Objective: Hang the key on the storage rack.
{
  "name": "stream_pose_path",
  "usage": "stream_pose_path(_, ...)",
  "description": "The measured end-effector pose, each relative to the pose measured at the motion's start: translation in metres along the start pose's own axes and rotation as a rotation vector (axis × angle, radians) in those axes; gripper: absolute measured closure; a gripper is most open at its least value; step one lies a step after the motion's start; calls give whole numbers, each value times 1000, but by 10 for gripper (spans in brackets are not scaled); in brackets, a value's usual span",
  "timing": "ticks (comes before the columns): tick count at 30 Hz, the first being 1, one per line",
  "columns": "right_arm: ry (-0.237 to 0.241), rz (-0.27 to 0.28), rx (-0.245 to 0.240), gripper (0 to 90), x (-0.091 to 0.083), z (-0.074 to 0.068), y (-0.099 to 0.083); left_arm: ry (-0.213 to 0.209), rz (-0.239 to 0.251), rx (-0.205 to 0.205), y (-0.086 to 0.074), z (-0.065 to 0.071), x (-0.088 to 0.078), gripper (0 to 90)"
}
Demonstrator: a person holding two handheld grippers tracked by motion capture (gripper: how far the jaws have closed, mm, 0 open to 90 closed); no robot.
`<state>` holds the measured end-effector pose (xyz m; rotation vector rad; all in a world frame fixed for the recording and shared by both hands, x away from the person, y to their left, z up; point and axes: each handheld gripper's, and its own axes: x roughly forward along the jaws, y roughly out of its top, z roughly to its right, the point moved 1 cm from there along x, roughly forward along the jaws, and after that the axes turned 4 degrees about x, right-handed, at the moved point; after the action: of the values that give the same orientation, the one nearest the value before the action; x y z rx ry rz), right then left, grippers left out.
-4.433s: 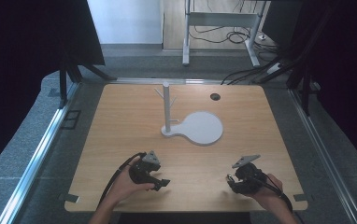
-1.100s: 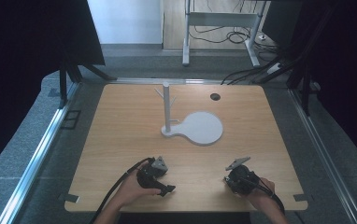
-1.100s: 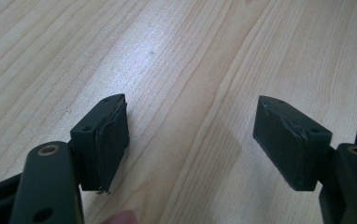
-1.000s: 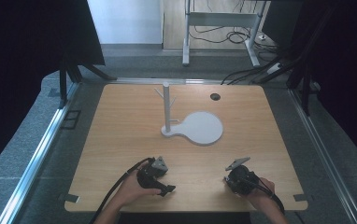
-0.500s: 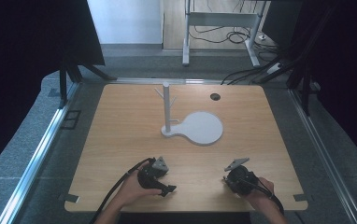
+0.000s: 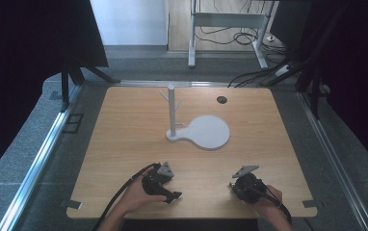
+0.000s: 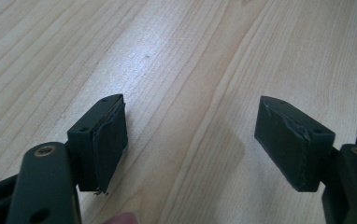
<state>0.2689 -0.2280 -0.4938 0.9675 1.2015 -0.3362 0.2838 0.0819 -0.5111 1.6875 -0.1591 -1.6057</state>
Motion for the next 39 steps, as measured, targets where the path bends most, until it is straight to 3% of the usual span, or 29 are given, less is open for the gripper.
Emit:
stream_pose_path(13,14,-2,-11,846,2,-1,6,-2,-1,3,0,0,0,254)
stream_pose_path(20,3,15,-35,846,-7,-2,16,-1,0,4,0,0,0,254)
stream_pose_path(39,-17,58,-37,848,-25,2,29,-2,-1,4,0,0,0,254)
